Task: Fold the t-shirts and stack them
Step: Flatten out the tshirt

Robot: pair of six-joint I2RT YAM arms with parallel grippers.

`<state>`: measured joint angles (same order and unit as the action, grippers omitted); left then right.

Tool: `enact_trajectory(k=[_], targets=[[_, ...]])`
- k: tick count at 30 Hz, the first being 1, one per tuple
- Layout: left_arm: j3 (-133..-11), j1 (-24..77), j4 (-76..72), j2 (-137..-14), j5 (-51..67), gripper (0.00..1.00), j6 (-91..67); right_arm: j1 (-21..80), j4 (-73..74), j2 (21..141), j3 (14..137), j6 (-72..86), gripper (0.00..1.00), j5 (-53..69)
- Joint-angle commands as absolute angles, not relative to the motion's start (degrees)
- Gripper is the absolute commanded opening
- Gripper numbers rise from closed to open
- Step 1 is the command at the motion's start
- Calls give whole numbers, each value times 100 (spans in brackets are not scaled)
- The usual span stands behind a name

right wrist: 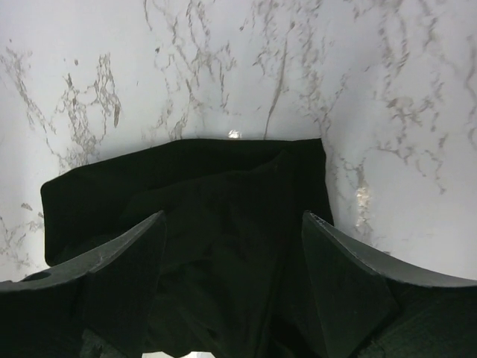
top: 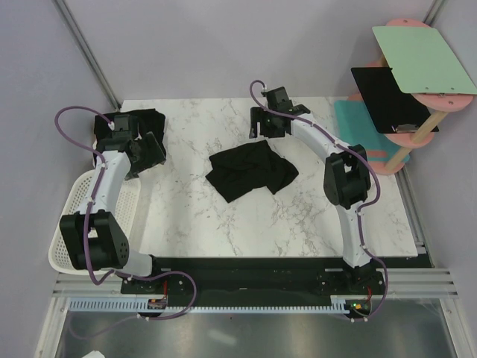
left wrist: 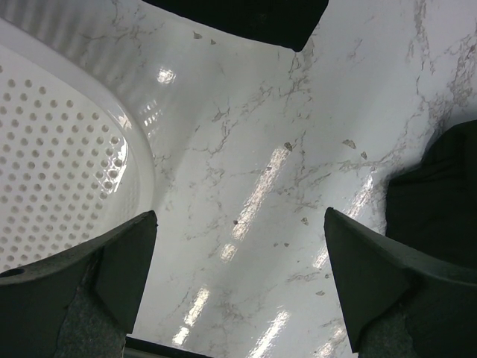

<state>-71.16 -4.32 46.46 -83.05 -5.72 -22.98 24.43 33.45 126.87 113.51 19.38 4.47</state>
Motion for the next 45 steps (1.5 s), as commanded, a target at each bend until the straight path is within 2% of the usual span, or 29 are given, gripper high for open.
enact_trajectory(k=[1,11,21,23,24,25,27,28,39,45], targets=[[-7084,-440,4465,-8367,-545,100,-2083,2479,3331,12814,11523,2162,80,993],[-7014,-448,4412,-8420,-536,99,-2109,2505,3612,12771,11048,2224,75,1081],[-6935,-448,4386,-8411,-510,99,-2101,2531,3578,12726,10740,2224,75,887],[-6935,-448,4368,-8402,-501,99,-2109,2540,3481,12761,10731,2241,68,966],[-6926,-448,4377,-8394,-518,99,-2109,2549,3437,12770,10731,2267,61,1063],[-6926,-440,4377,-8394,-519,99,-2101,2549,3393,12771,10731,2276,37,1142],[-6917,-448,4368,-8402,-519,99,-2109,2610,3226,12718,10697,2329,15,1213],[-6908,-440,4368,-8402,-510,99,-2109,2628,3182,12683,10696,2338,1,1204],[-6899,-448,4351,-8376,-492,99,-2109,2909,2479,11357,10679,2443,0,748],[-6855,-448,4333,-8350,-457,99,-2136,2839,2452,10171,10565,2198,0,-666]])
